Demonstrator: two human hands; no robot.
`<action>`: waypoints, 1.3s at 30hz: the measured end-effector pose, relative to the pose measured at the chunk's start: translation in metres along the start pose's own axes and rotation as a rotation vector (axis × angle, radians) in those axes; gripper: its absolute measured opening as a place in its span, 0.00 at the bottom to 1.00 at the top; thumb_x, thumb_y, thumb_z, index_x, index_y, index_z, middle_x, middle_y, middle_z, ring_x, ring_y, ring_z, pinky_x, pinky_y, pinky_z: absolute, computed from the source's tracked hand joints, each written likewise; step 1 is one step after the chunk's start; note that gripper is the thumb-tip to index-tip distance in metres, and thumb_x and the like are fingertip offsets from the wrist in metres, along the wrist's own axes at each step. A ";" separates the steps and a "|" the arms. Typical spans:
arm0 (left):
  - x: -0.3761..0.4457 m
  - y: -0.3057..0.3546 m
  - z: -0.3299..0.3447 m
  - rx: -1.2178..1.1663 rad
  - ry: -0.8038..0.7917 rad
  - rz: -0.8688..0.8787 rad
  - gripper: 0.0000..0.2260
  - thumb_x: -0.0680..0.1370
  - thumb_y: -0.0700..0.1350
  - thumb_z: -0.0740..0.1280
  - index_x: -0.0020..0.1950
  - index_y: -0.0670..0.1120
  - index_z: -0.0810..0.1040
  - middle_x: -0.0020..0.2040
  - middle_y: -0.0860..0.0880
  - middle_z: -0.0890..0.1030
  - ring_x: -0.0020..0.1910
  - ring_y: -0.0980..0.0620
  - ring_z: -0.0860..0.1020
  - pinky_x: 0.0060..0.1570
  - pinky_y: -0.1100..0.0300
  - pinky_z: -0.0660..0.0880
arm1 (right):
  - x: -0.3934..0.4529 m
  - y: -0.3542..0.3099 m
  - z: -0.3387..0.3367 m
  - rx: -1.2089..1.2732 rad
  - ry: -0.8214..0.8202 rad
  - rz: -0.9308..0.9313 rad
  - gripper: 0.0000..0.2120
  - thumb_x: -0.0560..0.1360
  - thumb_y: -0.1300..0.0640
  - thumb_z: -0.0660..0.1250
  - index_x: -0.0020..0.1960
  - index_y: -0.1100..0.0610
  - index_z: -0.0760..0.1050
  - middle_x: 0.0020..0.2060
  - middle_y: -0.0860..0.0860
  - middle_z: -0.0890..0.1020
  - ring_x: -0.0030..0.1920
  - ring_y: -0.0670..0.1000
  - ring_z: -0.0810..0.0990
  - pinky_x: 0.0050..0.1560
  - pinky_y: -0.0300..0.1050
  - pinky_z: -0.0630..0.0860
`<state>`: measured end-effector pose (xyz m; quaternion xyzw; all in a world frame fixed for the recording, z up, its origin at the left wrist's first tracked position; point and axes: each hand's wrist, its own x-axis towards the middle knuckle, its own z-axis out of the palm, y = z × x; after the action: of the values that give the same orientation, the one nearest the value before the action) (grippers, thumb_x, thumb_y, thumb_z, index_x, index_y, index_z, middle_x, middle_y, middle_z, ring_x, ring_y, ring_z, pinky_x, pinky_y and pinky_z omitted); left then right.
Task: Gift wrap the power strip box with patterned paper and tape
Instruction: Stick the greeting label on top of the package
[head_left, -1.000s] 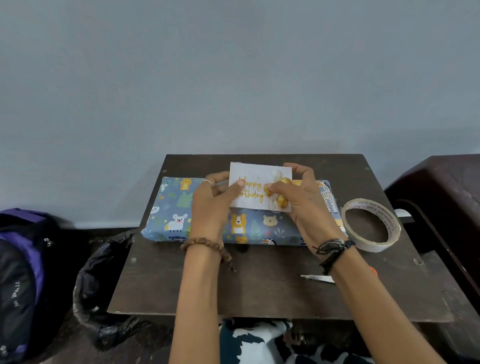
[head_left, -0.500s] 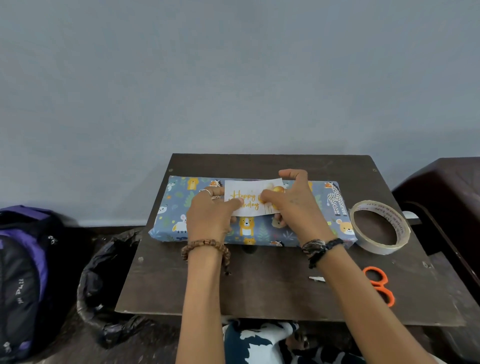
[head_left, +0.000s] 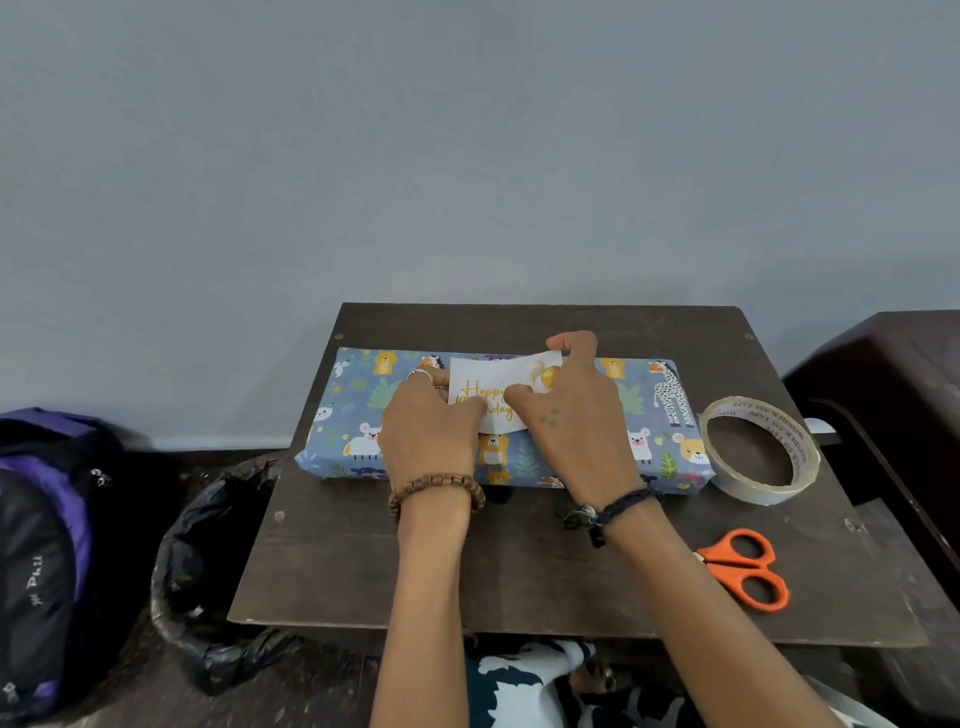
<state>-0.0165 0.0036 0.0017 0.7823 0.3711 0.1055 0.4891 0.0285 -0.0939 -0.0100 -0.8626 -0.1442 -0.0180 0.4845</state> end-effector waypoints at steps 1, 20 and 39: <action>0.000 0.000 0.000 -0.002 0.002 0.000 0.09 0.73 0.43 0.70 0.50 0.46 0.74 0.50 0.46 0.80 0.49 0.43 0.79 0.53 0.48 0.76 | 0.000 0.000 0.000 0.002 -0.002 -0.002 0.21 0.70 0.60 0.67 0.59 0.58 0.63 0.27 0.47 0.68 0.27 0.44 0.67 0.27 0.30 0.66; -0.007 0.001 -0.004 0.287 0.059 0.069 0.18 0.74 0.50 0.69 0.62 0.52 0.70 0.58 0.46 0.67 0.43 0.46 0.71 0.40 0.57 0.64 | -0.013 0.000 -0.014 -0.531 0.010 0.038 0.22 0.74 0.44 0.62 0.65 0.50 0.63 0.56 0.52 0.66 0.34 0.51 0.67 0.33 0.42 0.62; -0.010 0.004 -0.002 0.323 0.066 0.051 0.12 0.77 0.52 0.65 0.60 0.56 0.77 0.61 0.48 0.66 0.44 0.48 0.74 0.43 0.57 0.61 | -0.033 -0.003 -0.010 -0.700 -0.017 -0.055 0.16 0.80 0.45 0.53 0.64 0.48 0.70 0.62 0.52 0.66 0.37 0.52 0.73 0.33 0.40 0.61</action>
<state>-0.0230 -0.0031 0.0080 0.8562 0.3789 0.0824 0.3415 -0.0031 -0.1084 -0.0078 -0.9723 -0.1566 -0.0720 0.1577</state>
